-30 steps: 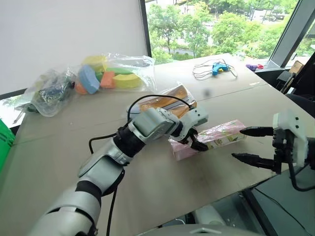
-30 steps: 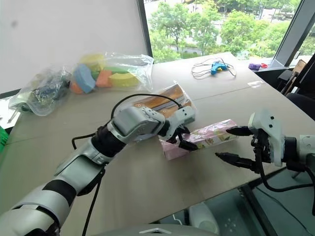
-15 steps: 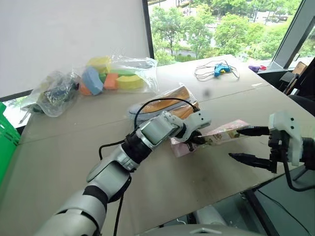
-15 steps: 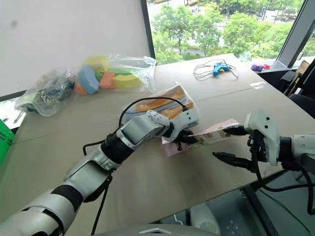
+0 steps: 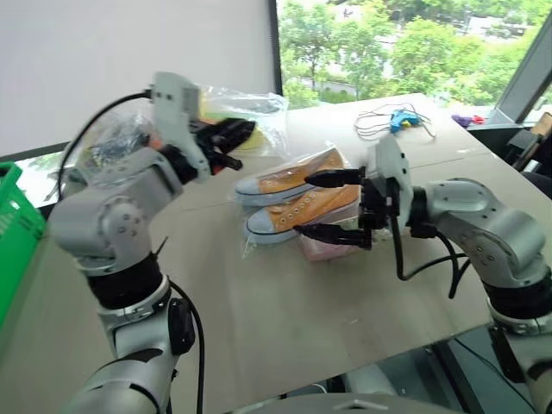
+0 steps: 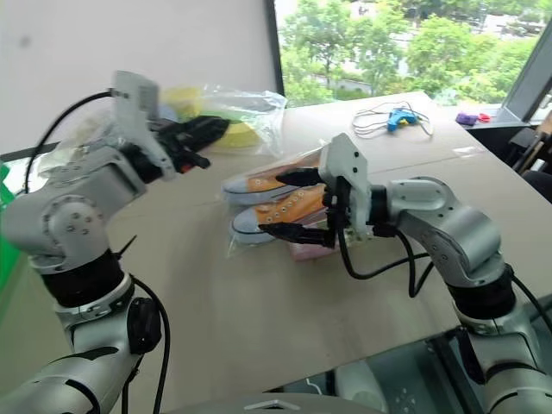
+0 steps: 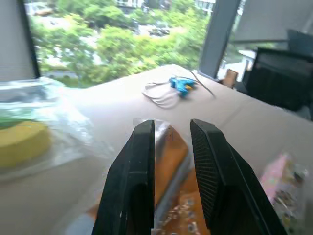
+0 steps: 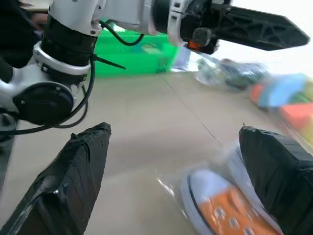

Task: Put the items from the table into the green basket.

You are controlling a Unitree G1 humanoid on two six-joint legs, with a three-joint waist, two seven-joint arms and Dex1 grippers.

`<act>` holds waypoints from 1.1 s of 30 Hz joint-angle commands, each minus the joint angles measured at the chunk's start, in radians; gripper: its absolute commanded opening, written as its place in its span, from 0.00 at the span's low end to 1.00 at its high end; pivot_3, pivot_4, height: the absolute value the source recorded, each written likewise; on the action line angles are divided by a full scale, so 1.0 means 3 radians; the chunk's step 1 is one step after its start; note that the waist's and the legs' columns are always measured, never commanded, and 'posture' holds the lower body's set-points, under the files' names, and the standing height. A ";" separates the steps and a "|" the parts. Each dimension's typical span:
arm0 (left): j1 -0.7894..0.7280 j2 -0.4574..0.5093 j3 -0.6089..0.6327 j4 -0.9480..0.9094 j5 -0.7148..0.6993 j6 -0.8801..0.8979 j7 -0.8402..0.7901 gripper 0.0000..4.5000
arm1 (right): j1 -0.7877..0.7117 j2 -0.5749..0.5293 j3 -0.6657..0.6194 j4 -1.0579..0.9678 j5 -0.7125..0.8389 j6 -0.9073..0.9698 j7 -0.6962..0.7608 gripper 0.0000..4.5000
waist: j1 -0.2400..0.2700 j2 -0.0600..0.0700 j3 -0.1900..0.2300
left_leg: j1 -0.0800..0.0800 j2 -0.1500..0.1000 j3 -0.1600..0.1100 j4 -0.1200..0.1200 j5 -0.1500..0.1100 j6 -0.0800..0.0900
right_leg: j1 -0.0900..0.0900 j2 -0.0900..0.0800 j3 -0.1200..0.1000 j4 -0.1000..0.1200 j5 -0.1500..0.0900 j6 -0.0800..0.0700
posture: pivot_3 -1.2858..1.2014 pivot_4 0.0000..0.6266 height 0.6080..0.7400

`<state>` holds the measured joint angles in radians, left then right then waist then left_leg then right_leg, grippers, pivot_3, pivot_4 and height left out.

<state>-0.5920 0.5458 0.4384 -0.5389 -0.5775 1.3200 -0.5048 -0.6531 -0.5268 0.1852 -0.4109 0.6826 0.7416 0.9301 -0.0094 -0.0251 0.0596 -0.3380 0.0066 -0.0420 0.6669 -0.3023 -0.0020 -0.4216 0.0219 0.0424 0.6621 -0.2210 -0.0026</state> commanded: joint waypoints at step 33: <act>-0.0954 -0.0951 -0.4186 0.3023 0.2047 -0.1981 -0.0481 0.99 | 0.1983 -0.1616 -0.1850 -0.1120 0.0737 0.0544 -0.0232 1.00 | -0.0386 0.0006 -0.0016 | 0.0012 -0.0056 0.0016 0.0021 -0.0009 0.0027 | 0.0055 -0.0032 0.0012 -0.0007 -0.0022 0.0047 | 0.44 0.00 1.00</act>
<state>-0.9035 0.2569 -0.7884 0.3050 -0.0166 0.7403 -0.6564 -0.0374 -1.0084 -0.3664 -0.7455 0.9030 0.9301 0.8656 -0.1254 -0.0234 0.0548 -0.3325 -0.0100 -0.0363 0.6730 -0.3053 0.0065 -0.4034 0.0124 0.0467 0.6595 -0.2278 0.0114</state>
